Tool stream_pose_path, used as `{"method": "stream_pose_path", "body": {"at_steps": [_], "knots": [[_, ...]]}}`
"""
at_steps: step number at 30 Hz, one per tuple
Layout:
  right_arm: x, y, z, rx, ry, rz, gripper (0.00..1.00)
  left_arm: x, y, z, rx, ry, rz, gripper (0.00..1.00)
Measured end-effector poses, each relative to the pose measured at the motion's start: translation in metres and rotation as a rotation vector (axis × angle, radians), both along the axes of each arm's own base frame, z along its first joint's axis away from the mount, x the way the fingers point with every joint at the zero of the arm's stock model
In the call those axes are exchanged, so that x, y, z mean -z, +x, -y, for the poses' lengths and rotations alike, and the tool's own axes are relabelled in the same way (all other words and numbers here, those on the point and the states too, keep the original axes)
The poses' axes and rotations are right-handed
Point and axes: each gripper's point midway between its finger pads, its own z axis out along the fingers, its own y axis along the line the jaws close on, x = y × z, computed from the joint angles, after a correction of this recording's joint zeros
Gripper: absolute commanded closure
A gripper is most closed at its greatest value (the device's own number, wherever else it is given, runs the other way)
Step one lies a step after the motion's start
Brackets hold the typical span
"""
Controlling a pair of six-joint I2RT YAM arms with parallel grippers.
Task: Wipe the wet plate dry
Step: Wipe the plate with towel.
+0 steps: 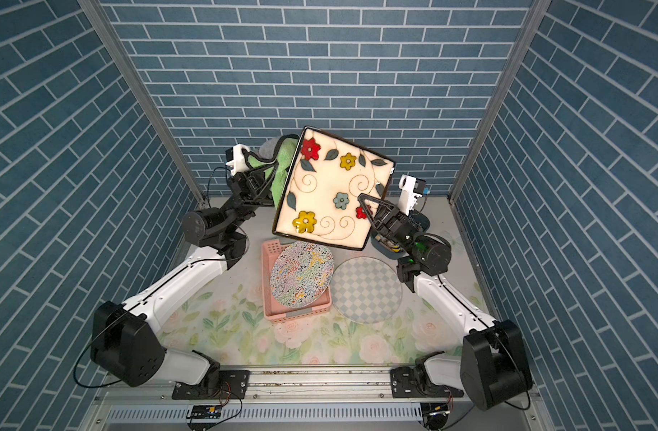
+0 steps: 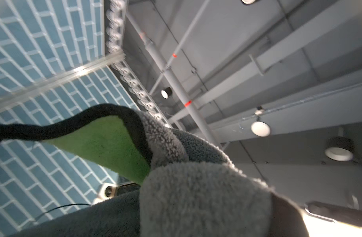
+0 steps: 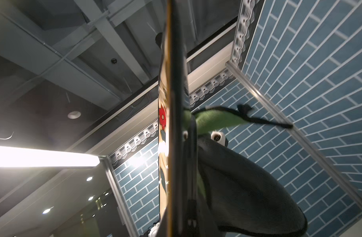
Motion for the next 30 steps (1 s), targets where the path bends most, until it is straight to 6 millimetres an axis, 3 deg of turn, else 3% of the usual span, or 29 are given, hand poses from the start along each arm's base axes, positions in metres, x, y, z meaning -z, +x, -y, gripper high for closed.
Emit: {"method": "stream_pose_path", "body": {"at_steps": [2, 5, 10, 14, 17, 20, 23, 27, 30], "knots": [[0.007, -0.003, -0.013, -0.045, -0.013, -0.008, 1.0, -0.014, -0.02, 0.006, 0.064, -0.053, 0.044, 1.0], [0.002, -0.012, -0.026, -0.101, 0.018, 0.012, 1.0, -0.028, -0.031, 0.008, 0.11, -0.141, 0.065, 1.0], [-0.041, -0.027, -0.035, -0.151, 0.07, 0.183, 1.0, -0.047, -0.059, 0.018, 0.186, -0.284, 0.073, 1.0], [-0.084, -0.039, -0.034, -0.163, 0.094, 0.341, 1.0, -0.04, -0.073, 0.044, 0.219, -0.276, 0.045, 1.0], [-0.096, -0.034, -0.017, -0.107, 0.093, 0.385, 1.0, -0.024, -0.068, 0.057, 0.22, -0.233, 0.009, 1.0], [-0.087, -0.014, 0.007, -0.01, 0.085, 0.334, 1.0, -0.007, -0.05, 0.064, 0.192, -0.174, -0.034, 1.0], [-0.067, -0.004, 0.012, 0.028, 0.075, 0.239, 1.0, -0.002, -0.033, 0.06, 0.154, -0.137, -0.047, 1.0], [-0.04, -0.017, -0.022, -0.037, 0.067, 0.132, 1.0, -0.009, -0.028, 0.052, 0.125, -0.148, -0.021, 1.0], [-0.039, -0.039, -0.048, -0.116, 0.057, 0.162, 1.0, -0.016, -0.036, 0.057, 0.135, -0.166, 0.008, 1.0]]}}
